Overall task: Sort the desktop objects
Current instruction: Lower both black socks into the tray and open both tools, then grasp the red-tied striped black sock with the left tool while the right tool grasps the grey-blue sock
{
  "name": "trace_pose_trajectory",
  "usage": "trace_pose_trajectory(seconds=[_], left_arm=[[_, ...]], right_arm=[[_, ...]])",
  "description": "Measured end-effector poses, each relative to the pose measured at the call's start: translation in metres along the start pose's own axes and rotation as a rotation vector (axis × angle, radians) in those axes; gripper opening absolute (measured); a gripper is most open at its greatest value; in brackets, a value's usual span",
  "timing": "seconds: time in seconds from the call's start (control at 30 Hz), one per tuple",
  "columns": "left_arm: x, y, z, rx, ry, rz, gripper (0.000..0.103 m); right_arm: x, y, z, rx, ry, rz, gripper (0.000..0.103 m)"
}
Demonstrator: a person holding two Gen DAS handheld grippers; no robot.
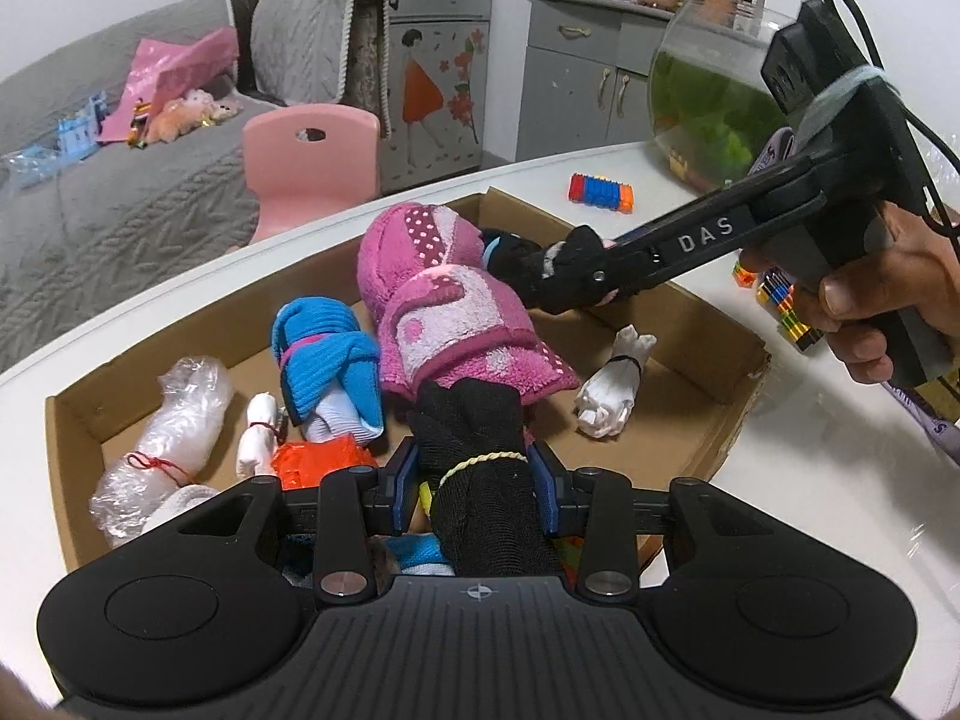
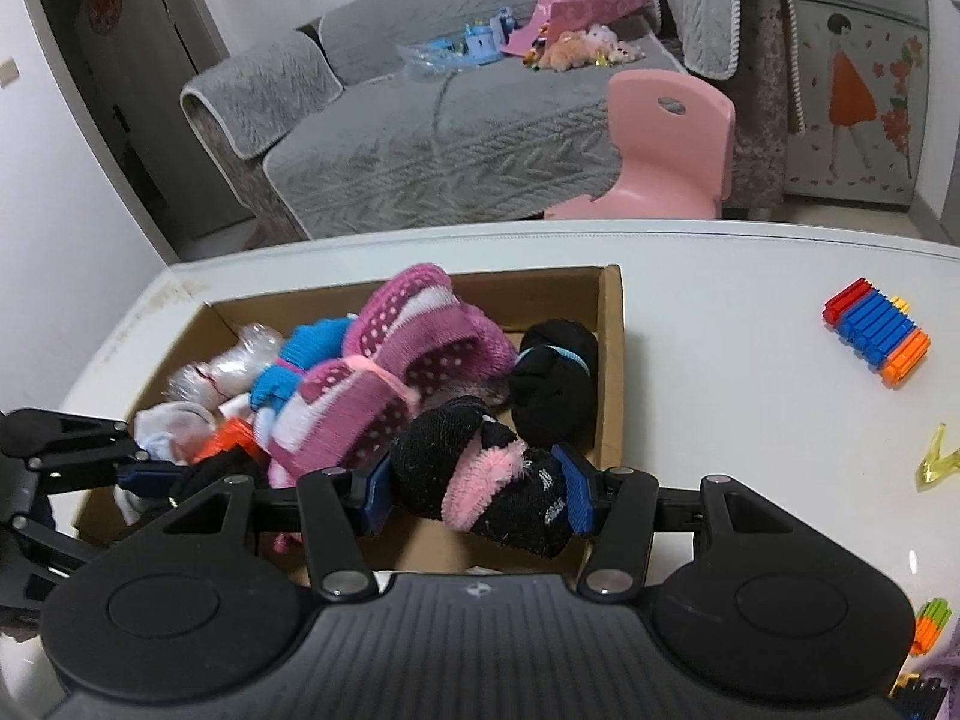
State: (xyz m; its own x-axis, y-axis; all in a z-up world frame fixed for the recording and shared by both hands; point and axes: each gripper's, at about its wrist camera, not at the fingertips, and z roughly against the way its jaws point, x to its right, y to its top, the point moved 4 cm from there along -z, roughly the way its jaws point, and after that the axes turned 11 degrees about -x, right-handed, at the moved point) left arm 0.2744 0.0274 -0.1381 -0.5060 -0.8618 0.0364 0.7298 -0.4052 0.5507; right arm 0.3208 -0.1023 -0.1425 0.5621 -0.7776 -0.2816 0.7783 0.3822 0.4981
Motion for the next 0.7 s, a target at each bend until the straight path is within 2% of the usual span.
trace_pose_trajectory(seconds=[0.1, 0.2, 0.3, 0.33, 0.37, 0.43, 0.6, 0.7], left_arm=[[0.001, -0.005, -0.004, -0.018, 0.007, -0.006, 0.048], [0.003, -0.011, -0.010, -0.034, 0.089, -0.030, 0.058], [0.002, -0.015, -0.004, -0.012, 0.076, -0.010, 0.067], [0.001, -0.015, -0.001, -0.001, 0.073, 0.004, 0.073], [0.000, -0.015, 0.002, 0.009, 0.075, 0.013, 0.080], [-0.001, -0.016, 0.009, 0.034, 0.097, 0.021, 0.086], [0.000, -0.026, 0.041, 0.082, 0.100, 0.038, 0.086], [0.006, -0.044, 0.065, 0.104, 0.093, 0.031, 0.090]], right_arm=[[-0.008, -0.001, -0.004, -0.020, -0.025, 0.041, 0.051], [-0.016, -0.004, -0.008, -0.039, -0.063, 0.085, 0.055], [-0.018, -0.006, -0.004, -0.016, -0.072, 0.096, 0.061], [-0.019, -0.007, -0.001, -0.006, -0.080, 0.101, 0.079], [-0.020, -0.007, 0.002, 0.002, -0.077, 0.109, 0.087], [-0.021, -0.007, 0.010, 0.020, -0.076, 0.112, 0.088], [-0.028, -0.016, 0.039, 0.084, -0.044, 0.111, 0.091], [-0.040, -0.036, 0.063, 0.125, -0.015, 0.131, 0.094]])
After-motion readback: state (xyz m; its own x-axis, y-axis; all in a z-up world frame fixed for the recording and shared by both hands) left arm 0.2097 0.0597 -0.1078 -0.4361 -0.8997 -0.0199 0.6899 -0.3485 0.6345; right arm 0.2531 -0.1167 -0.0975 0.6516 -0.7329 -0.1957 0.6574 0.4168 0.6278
